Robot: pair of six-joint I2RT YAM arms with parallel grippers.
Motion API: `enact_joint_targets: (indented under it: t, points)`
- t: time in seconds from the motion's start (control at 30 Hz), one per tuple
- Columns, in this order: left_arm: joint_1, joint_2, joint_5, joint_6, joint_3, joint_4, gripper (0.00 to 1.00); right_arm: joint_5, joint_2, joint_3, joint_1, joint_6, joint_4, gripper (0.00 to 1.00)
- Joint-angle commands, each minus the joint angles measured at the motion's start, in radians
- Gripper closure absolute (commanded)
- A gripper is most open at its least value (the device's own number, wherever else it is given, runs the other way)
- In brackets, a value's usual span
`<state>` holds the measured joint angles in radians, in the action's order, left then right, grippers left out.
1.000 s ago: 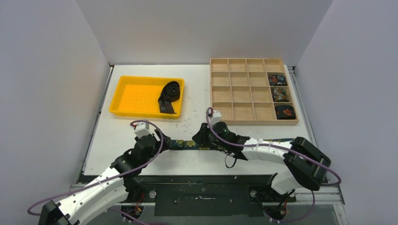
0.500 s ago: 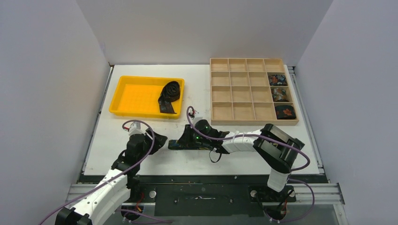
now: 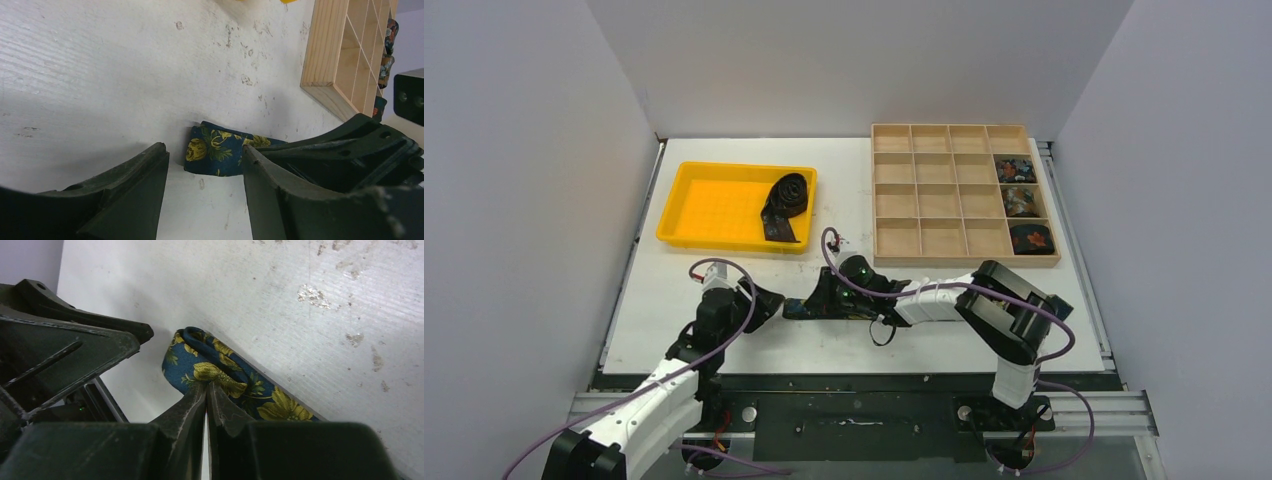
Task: Roll the ties
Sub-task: Roll the tie at the center of the board.
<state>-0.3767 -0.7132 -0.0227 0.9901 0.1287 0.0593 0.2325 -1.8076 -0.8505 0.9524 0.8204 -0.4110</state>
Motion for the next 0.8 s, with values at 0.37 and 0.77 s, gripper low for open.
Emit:
enact_joint_targets:
  t: [0.37, 0.77]
  points:
    - [0.008, -0.175, 0.116, -0.034, -0.022, 0.248, 0.44, 0.007, -0.058, 0.043, -0.03, -0.024, -0.068, 0.94]
    - [0.008, -0.297, 0.171, -0.043, -0.052, 0.428, 0.44, 0.032, -0.064, 0.066, -0.049, -0.027, -0.091, 0.95]
